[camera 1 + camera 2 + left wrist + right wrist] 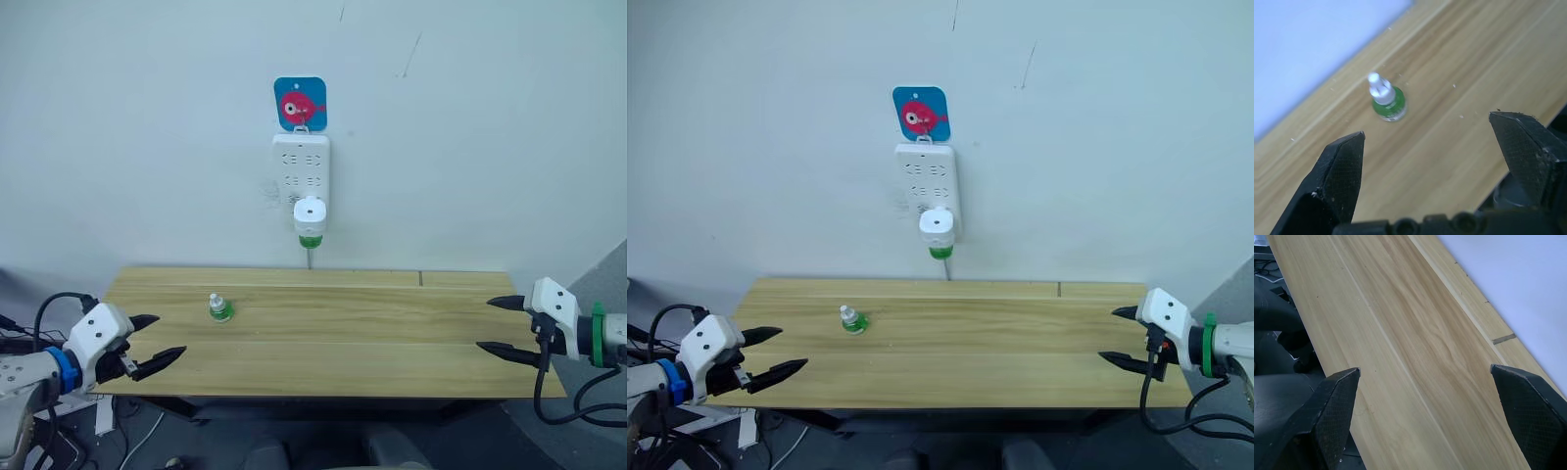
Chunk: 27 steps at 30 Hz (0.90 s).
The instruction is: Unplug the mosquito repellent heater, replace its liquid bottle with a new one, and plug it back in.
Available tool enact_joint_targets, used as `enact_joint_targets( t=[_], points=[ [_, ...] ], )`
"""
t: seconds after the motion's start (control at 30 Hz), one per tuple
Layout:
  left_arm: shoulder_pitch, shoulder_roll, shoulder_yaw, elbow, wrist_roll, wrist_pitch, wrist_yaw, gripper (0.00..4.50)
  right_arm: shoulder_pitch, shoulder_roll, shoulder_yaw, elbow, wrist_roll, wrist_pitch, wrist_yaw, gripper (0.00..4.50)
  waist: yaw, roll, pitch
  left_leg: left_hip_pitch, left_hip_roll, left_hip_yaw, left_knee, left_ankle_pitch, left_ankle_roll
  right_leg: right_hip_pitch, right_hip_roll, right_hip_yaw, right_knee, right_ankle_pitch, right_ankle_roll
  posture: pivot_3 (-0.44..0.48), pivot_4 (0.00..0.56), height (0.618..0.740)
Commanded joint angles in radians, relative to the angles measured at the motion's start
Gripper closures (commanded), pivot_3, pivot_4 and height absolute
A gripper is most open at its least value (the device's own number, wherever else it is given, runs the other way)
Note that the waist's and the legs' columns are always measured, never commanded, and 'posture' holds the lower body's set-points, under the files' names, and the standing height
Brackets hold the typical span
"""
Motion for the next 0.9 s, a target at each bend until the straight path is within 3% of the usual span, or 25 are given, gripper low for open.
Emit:
enact_joint_targets(
  t=[0.03, 0.33, 0.6, 0.73, 0.9],
  points=[
    [-0.008, 0.011, 0.030, 0.005, -0.004, -0.023, 0.001, 0.00, -0.005, -0.001, -0.025, -0.005, 0.004, -0.020, -0.001, 0.04, -0.001, 0.000, 0.000, 0.000, 0.000, 0.000, 0.000, 0.000, 0.000, 0.000, 0.000, 0.000, 0.000, 0.000, 0.000, -0.006, 0.064, 0.704],
    [-0.065, -0.021, 0.026, -0.044, -0.064, 0.045, 0.031, 0.00, 0.030, 0.037, -0.054, -0.069, 0.045, -0.009, -0.036, 0.04, -0.002, -0.002, 0.003, 0.000, 0.000, 0.000, 0.000, 0.000, 0.000, 0.000, 0.000, 0.000, 0.000, 0.000, 0.000, -0.041, 0.082, 0.704],
    [-0.345, -0.117, -0.057, -0.130, -0.141, 0.214, 0.152, 0.00, -0.028, 0.157, -0.083, -0.396, 0.229, 0.198, -0.209, 0.04, -0.006, -0.001, 0.016, -0.001, 0.000, -0.002, 0.003, 0.000, 0.000, 0.003, 0.001, 0.000, 0.000, 0.002, 0.005, -0.113, 0.118, 0.704],
    [-0.532, -0.191, -0.115, -0.078, -0.146, 0.240, 0.201, 0.00, -0.121, 0.228, -0.026, -0.566, 0.315, 0.327, -0.355, 0.04, -0.023, -0.002, 0.031, -0.001, 0.000, -0.003, 0.004, 0.000, 0.000, 0.003, 0.002, 0.000, 0.000, 0.003, 0.006, -0.153, 0.130, 0.704],
    [-0.691, -0.252, -0.158, 0.059, -0.133, 0.212, 0.191, 0.00, -0.200, 0.278, 0.030, -0.659, 0.365, 0.431, -0.467, 0.04, -0.047, -0.004, 0.035, -0.002, -0.001, -0.004, 0.004, 0.000, 0.000, 0.004, 0.002, 0.000, -0.001, 0.003, 0.007, -0.170, 0.136, 0.704]
  ],
)
